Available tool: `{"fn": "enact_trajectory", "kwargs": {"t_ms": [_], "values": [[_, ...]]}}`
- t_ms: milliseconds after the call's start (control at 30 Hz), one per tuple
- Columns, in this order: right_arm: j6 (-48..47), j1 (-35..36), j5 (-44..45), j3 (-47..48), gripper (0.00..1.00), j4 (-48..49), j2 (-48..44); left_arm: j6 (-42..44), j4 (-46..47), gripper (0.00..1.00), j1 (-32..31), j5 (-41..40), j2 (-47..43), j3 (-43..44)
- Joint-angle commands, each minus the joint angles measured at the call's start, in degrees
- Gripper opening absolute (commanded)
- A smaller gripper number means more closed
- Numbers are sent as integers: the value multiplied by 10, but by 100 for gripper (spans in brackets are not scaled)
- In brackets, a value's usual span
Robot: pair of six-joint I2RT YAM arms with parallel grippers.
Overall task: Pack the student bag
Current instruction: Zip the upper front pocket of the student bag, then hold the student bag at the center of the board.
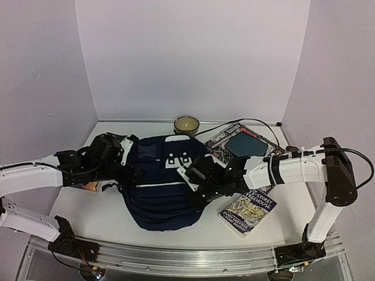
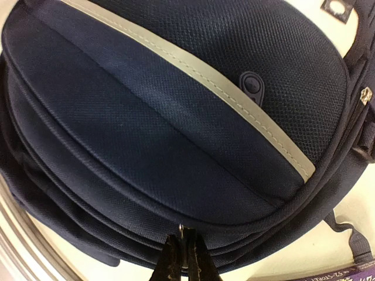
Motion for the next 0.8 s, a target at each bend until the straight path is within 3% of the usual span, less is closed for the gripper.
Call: {"fn": "enact_trajectory", "kwargs": {"t_ms": [0, 200, 367, 767], "values": [[-6, 3, -6, 26, 0, 7, -35, 27, -17, 79, -2, -63, -33, 44], [-14, 3, -5, 38, 0, 7, -29, 71, 47, 77, -24, 107, 12, 26], [-14, 3, 1, 35, 0, 7, -32, 122, 129, 78, -62, 150, 44, -3], [-12, 3, -2, 29, 0, 6, -50, 243, 258, 75, -72, 199, 146, -23]]}}
